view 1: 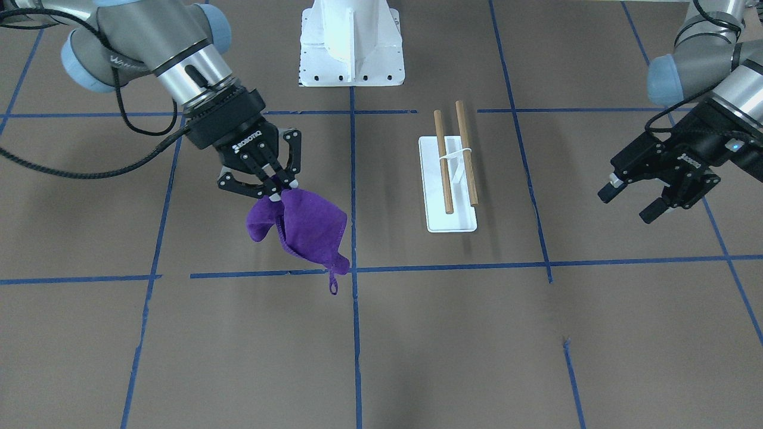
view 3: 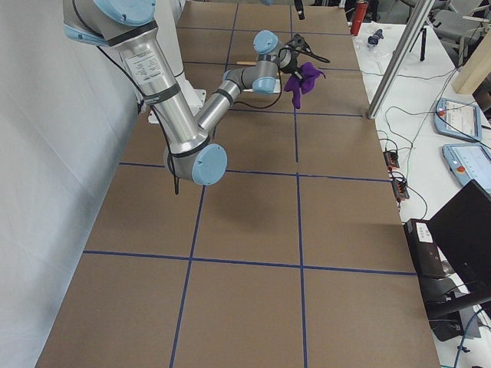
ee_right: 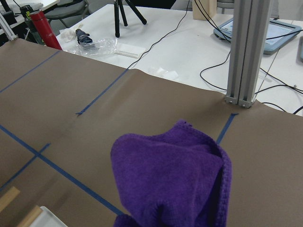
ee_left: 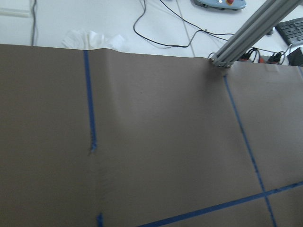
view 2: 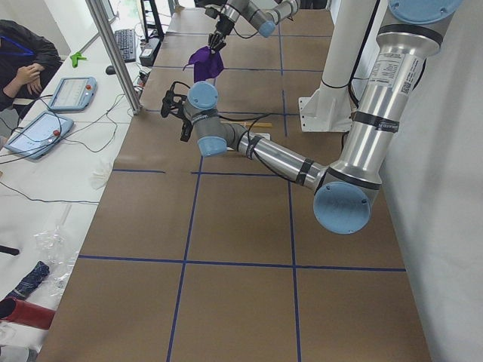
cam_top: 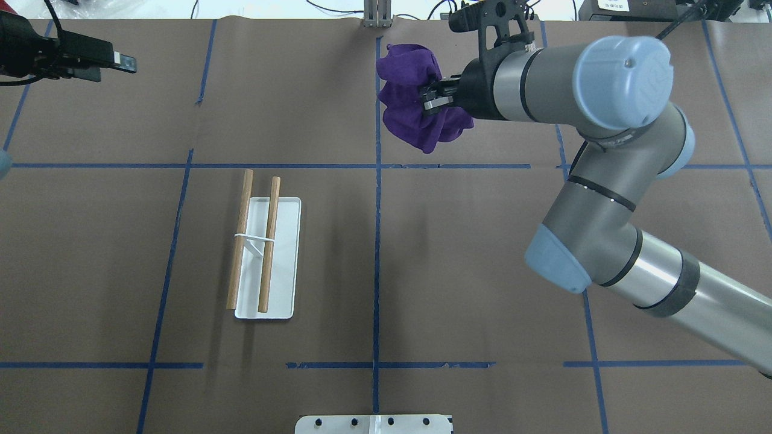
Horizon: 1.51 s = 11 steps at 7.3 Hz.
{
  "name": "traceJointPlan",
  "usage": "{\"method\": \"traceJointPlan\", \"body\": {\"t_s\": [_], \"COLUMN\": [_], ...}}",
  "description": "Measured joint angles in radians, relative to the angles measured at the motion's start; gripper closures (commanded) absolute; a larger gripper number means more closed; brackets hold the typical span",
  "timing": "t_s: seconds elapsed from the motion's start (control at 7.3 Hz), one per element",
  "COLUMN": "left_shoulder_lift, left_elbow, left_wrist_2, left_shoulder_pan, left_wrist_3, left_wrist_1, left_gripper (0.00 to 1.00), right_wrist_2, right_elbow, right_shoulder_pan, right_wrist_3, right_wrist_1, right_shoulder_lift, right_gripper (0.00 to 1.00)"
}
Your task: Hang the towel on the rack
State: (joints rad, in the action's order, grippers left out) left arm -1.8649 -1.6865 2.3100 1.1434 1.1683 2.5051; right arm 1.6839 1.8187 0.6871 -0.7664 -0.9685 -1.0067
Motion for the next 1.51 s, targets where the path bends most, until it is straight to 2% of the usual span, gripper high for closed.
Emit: {"method": "traceJointPlan", "body": {"t_s": [0.14,0.41,0.55,0.82,1.51], "left_shoulder_lift": [-0.038,-0.148,-0.201,-0.287,-0.355], "left_elbow": [0.0,0.011,0.019,0.041,0.089], "left_wrist_2": [-0.003,-0.02,-0.073,-0.206,-0.242], "left_shoulder_pan": [-0.03,-0.108,-0.163,-0.26,-0.308], "left_wrist_3": [0.163,0.451,0.538,0.636,0.662], "left_wrist_1": [0.063,0.111,0.115,0.117,0.115], "left_gripper": [0.0,0.0,0.0,0.03,0.13], "right_wrist_2": [-0.046,-0.075,-0.078,-0.087,-0.102], "right_elbow": [0.024,0.044,0.046,0.048,0.065], "right_shoulder_pan": [-0.044,-0.083,-0.094,-0.116,-0.135], "right_wrist_3": [-0.017,-0.024,-0.021,-0.017,-0.016], "right_wrist_1": [0.0,-0.005,-0.009,-0.011,-0.011], "right_shoulder_lift": [0.003,0.015,0.02,0.023,0.021], "right_gripper": [1.0,1.0,1.0,1.0,1.0]}}
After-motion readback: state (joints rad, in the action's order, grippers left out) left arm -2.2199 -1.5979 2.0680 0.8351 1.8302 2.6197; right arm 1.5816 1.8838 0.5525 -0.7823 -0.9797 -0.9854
